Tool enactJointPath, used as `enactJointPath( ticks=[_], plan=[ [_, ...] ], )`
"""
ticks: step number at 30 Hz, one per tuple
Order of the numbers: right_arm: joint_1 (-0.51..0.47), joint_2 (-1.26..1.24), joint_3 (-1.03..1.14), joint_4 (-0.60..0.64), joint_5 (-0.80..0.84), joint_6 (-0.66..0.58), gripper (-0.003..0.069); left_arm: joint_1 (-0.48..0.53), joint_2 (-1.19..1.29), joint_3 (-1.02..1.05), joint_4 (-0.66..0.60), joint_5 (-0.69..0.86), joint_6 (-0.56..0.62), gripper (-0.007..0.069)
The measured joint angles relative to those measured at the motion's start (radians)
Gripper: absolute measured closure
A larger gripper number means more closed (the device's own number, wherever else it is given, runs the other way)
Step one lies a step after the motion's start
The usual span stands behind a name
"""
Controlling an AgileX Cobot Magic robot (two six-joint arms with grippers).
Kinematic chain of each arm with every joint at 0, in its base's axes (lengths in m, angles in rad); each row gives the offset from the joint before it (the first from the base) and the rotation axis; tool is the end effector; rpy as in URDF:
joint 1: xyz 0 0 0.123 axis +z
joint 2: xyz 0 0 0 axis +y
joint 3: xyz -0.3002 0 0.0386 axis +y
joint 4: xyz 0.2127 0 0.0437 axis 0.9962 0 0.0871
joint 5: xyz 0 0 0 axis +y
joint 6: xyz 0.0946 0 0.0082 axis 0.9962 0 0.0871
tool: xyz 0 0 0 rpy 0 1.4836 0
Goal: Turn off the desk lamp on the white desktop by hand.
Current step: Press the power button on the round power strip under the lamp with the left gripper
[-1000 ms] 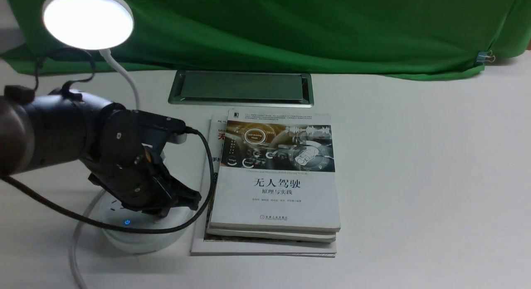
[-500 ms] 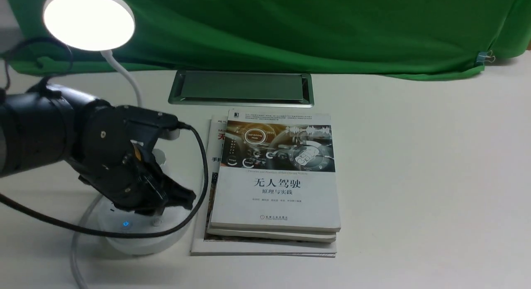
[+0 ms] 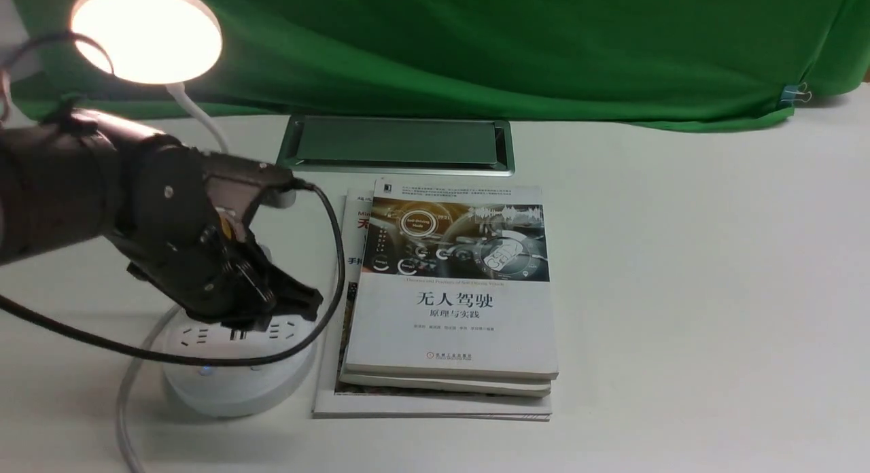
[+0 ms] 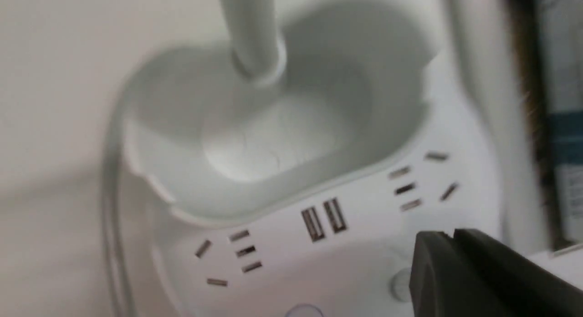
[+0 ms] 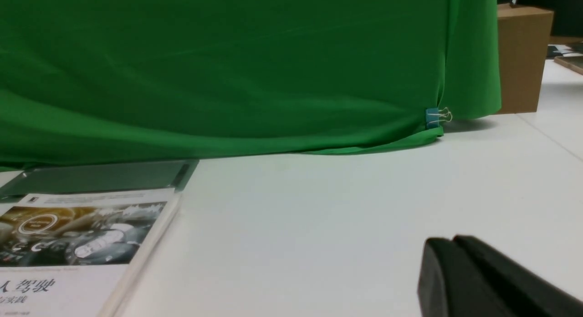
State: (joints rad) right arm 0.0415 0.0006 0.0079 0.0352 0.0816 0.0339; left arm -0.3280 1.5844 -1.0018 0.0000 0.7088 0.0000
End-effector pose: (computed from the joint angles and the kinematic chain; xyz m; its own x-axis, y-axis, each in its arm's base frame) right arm 0.0078 0.0006 0.2033 -0.0059 0.0687 -0.9976 -0.0441 0.9966 0.0689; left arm 0.2635 -0.0897 0.2534 -0.8838 0.3007 -0.3584 0.3222 0.9467 0.0000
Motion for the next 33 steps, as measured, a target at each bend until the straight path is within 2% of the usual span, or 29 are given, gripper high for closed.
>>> enactJointPath(
  ticks=[6, 12, 19, 23, 27, 33],
  plan=[
    [0.000, 0.000, 0.000, 0.000, 0.000, 0.000, 0.0622, 0.000, 0.002, 0.075, -0.030, -0.028, 0.000, 0.0613],
    [0.000, 0.000, 0.000, 0.000, 0.000, 0.000, 0.0622, 0.035, 0.019, 0.158, -0.059, -0.141, 0.000, 0.0613],
    [0.000, 0.000, 0.000, 0.000, 0.000, 0.000, 0.0622, 0.078, -0.059, 0.152, -0.061, -0.113, 0.000, 0.0613],
    [0.000, 0.000, 0.000, 0.000, 0.000, 0.000, 0.0622, 0.078, -0.094, 0.148, -0.127, -0.122, 0.053, 0.0613],
    [0.000, 0.000, 0.000, 0.000, 0.000, 0.000, 0.0622, 0.078, -0.060, 0.148, -0.194, -0.122, 0.101, 0.0613],
    [0.000, 0.000, 0.000, 0.000, 0.000, 0.000, 0.0622, 0.078, 0.060, 0.128, -0.199, -0.149, 0.107, 0.0615]
  ],
)
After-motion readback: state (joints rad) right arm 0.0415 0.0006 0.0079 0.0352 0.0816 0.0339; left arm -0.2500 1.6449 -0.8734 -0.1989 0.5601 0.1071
